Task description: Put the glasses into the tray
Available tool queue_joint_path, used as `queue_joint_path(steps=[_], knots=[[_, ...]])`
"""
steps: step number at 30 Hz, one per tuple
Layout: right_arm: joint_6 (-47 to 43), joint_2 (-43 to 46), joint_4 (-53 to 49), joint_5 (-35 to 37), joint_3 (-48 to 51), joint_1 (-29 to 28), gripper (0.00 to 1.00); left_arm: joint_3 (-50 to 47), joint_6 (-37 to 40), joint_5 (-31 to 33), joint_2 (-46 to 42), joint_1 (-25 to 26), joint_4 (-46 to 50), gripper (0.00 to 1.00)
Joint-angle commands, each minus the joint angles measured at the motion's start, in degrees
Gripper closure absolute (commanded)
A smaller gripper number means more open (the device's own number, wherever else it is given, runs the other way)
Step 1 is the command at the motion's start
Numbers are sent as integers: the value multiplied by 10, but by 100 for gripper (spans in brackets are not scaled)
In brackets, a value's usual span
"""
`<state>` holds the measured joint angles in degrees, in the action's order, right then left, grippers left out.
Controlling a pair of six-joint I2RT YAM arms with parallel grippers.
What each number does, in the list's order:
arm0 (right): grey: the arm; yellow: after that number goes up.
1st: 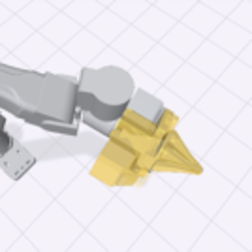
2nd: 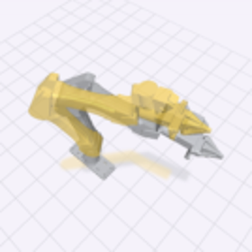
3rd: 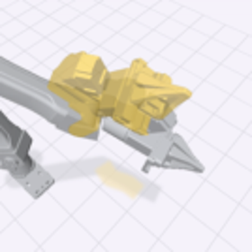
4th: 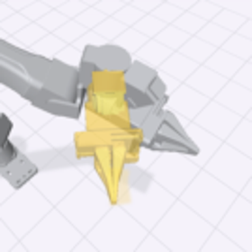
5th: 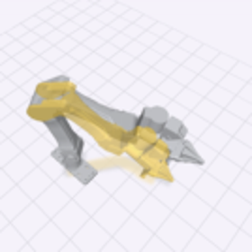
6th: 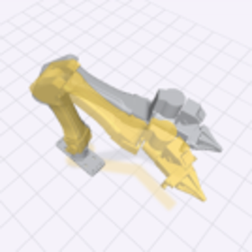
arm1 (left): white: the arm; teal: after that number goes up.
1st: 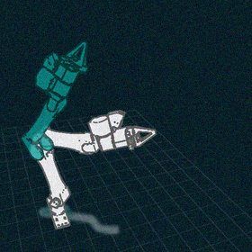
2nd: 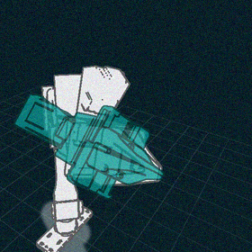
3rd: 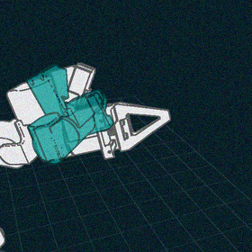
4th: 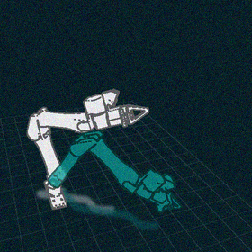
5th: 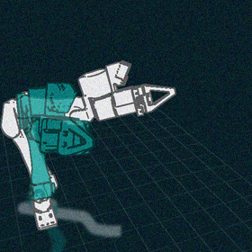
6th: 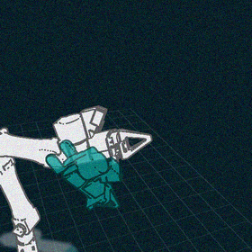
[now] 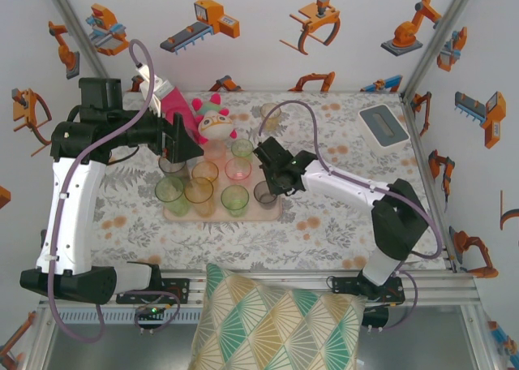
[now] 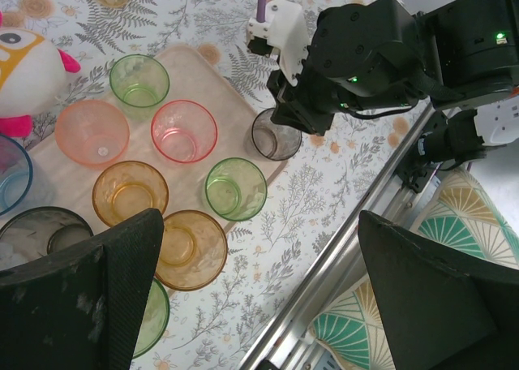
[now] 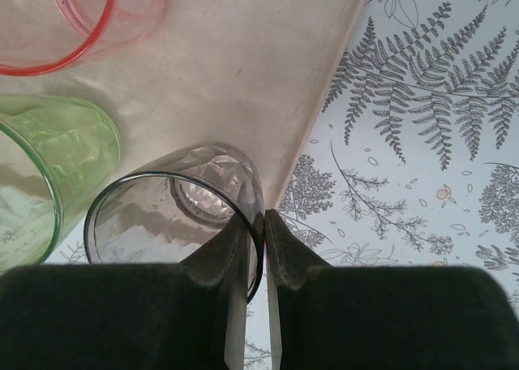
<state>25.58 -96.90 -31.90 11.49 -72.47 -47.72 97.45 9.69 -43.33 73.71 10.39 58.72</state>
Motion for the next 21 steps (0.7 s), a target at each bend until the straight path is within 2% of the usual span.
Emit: queue_joint_path(steps=[1, 15, 21], knots=[[18, -18, 22, -3, 10, -4, 83, 12, -5, -14, 0, -4, 0, 3], [32, -20, 30, -5, 29, -9, 80, 14, -4, -15, 4, -4, 0, 3], [35, -8, 27, -5, 31, -9, 69, 15, -5, -15, 2, -4, 0, 3]])
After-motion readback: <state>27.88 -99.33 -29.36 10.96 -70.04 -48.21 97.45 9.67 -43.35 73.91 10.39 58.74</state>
